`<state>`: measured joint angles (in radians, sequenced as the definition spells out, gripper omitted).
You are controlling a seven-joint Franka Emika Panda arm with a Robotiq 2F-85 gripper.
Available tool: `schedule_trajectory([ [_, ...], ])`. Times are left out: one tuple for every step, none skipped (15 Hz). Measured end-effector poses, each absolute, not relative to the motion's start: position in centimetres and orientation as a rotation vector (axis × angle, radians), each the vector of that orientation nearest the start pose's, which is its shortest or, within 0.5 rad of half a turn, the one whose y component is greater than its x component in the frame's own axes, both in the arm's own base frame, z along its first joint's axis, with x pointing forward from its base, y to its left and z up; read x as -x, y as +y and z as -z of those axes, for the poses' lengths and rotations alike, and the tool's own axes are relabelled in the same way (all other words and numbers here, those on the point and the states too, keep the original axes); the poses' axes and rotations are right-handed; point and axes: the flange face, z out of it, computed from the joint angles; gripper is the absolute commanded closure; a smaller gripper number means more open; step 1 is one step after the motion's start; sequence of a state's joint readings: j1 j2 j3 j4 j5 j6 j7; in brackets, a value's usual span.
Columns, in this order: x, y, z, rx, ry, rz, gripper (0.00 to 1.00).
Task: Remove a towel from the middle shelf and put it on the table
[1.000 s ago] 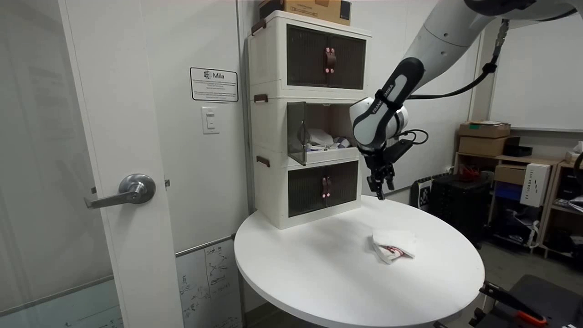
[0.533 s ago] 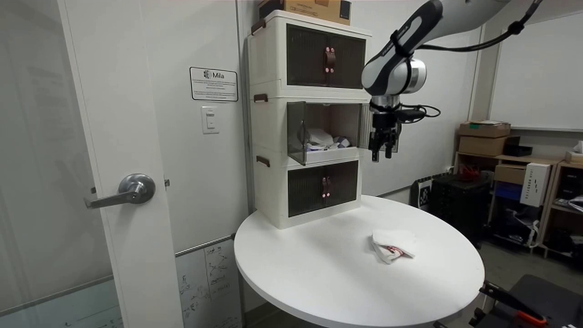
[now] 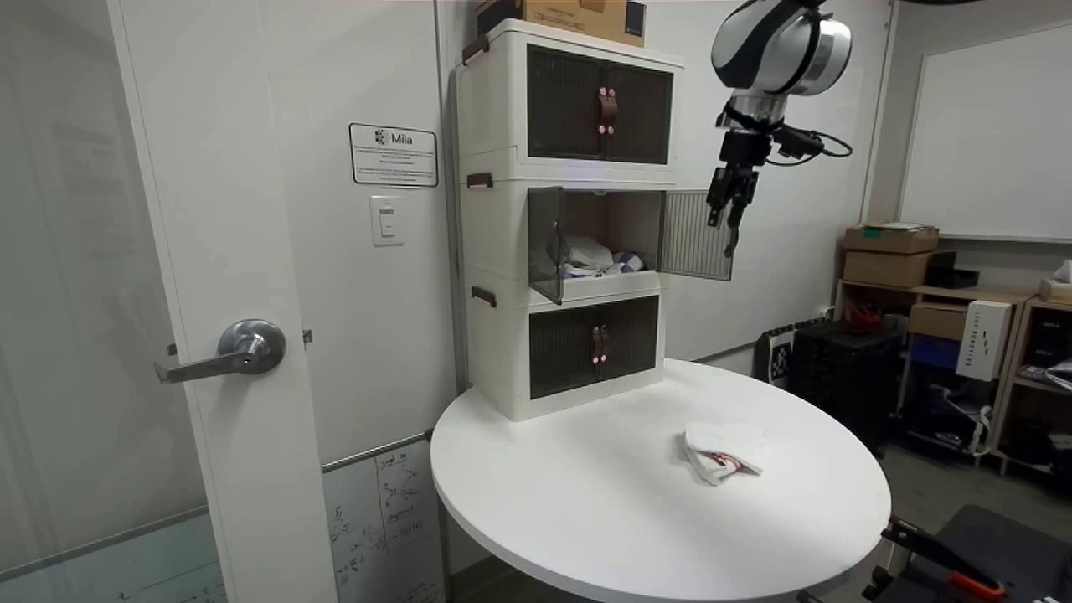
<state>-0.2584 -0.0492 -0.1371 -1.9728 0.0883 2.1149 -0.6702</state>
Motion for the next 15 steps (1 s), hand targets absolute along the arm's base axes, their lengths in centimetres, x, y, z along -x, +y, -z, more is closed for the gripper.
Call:
schedule_trajectory([
  [-51.1,-21.7,-52.3,3.129,-0.401,0.366,0.0],
  [-50.2,-21.9,-53.7,3.132,-0.426,0.403,0.0],
  [-49.3,-22.0,-55.1,3.135,-0.446,0.442,0.0],
  [-48.3,-22.0,-56.4,3.136,-0.461,0.476,0.0],
  [-47.5,-21.9,-57.5,3.133,-0.471,0.499,0.0],
  [-46.7,-21.6,-58.4,3.127,-0.483,0.511,0.0],
  [-46.1,-21.2,-59.2,3.12,-0.491,0.517,0.0],
  [-45.7,-20.9,-59.7,3.114,-0.499,0.522,0.0],
  [-45.5,-20.7,-59.9,3.112,-0.504,0.528,0.0],
  [-45.4,-20.5,-59.8,3.11,-0.507,0.528,0.0],
  [-45.4,-20.5,-59.7,3.109,-0.508,0.524,0.0],
  [-45.4,-20.5,-59.5,3.108,-0.507,0.52,0.0],
  [-45.4,-20.5,-59.4,3.107,-0.506,0.517,0.0],
  [-45.4,-20.5,-59.4,3.107,-0.506,0.516,0.0],
  [-45.4,-20.5,-59.4,3.107,-0.506,0.516,0.0],
])
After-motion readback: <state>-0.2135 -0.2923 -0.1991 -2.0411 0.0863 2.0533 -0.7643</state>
